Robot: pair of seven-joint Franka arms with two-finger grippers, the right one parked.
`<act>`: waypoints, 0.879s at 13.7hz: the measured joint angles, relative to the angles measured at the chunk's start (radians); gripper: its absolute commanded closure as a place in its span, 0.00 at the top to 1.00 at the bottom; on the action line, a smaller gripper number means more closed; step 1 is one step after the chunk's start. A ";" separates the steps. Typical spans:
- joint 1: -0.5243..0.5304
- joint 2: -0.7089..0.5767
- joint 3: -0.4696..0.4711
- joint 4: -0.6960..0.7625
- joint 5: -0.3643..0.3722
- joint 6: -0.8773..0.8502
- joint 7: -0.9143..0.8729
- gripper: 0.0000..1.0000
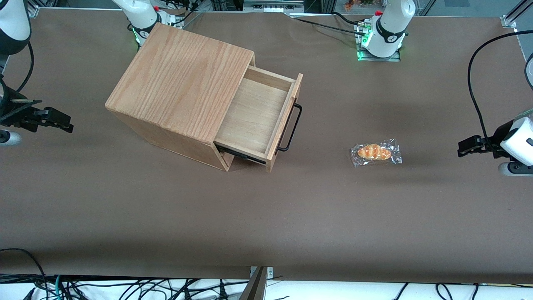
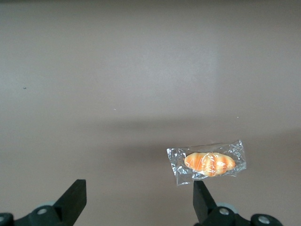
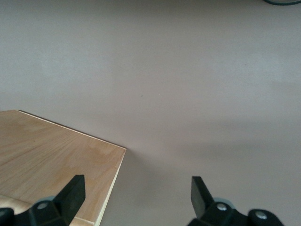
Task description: Open top drawer with left arm
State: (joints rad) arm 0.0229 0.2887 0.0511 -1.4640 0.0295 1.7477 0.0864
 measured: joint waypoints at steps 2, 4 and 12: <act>-0.008 -0.007 -0.005 -0.008 0.000 0.017 0.000 1.00; -0.014 -0.009 -0.012 -0.014 0.000 0.021 0.000 1.00; -0.019 -0.032 -0.015 -0.080 0.000 0.055 0.103 1.00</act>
State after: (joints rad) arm 0.0035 0.2569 0.0359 -1.5437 0.0294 1.8028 0.1892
